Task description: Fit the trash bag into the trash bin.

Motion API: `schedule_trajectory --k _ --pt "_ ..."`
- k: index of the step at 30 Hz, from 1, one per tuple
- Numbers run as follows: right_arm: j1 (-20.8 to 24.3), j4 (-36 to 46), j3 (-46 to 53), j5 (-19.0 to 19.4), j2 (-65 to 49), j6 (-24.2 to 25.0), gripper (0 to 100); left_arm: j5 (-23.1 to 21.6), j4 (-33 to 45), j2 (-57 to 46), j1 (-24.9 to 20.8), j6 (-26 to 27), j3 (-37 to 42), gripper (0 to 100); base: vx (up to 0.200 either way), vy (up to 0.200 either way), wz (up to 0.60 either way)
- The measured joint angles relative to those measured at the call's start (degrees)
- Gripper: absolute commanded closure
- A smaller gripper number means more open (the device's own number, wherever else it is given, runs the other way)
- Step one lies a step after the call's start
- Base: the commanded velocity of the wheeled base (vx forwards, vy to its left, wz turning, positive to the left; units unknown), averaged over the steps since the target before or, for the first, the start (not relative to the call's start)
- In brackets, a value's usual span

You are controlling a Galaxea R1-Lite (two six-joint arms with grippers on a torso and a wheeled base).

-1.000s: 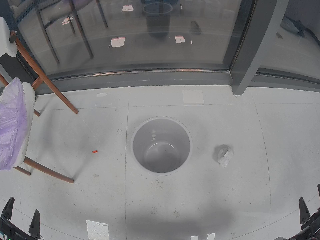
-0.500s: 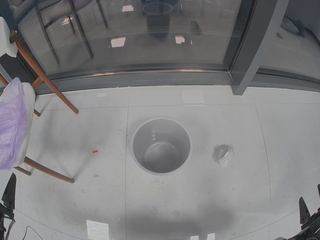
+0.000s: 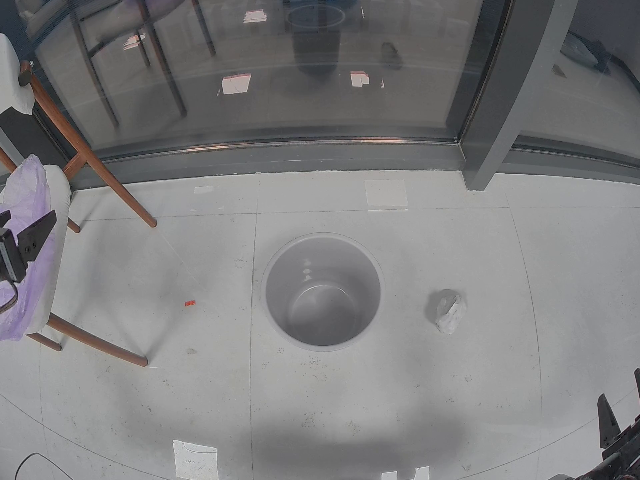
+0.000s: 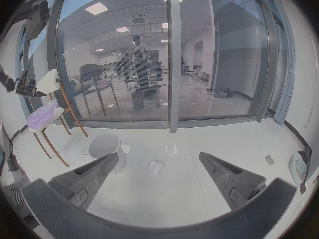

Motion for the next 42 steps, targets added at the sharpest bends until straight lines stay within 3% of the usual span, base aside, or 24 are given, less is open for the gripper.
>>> schedule_trajectory --k 4,8,12,20,32,39,40,42 --pt "0.13 -0.02 0.00 0.00 0.18 0.00 0 -4.46 -3.97 7.77 7.25 2.50 -1.84 0 0.000 0.000 0.00" --pt "0.32 0.01 0.02 0.00 0.49 0.00 0 -6.46 -10.22 12.48 10.07 3.56 -1.18 0 0.000 0.000 0.00" --pt "0.49 0.00 0.02 0.00 0.90 0.00 0 -7.34 -14.46 15.96 11.25 4.41 1.38 0 0.000 0.000 0.00" --pt "0.84 0.00 0.00 0.00 1.62 0.02 0 -7.38 -15.25 20.04 15.08 10.54 2.07 0 0.000 0.000 0.00" --pt "1.65 0.00 0.00 0.00 2.76 0.22 0 -7.29 -16.09 25.16 16.54 11.74 1.94 0 0.000 0.000 0.00" --pt "1.60 0.01 0.00 -0.02 2.80 0.32 0 -6.58 -21.35 28.42 16.60 11.82 2.54 0 0.000 0.000 0.00" --pt "1.60 0.00 0.00 0.00 2.80 0.32 0 -6.44 -21.89 28.94 16.60 11.80 2.73 100 0.000 0.000 0.00" --pt "1.60 0.00 0.00 0.00 2.83 0.32 0 -6.35 -23.05 29.60 16.63 11.69 2.93 100 0.000 0.000 0.00"
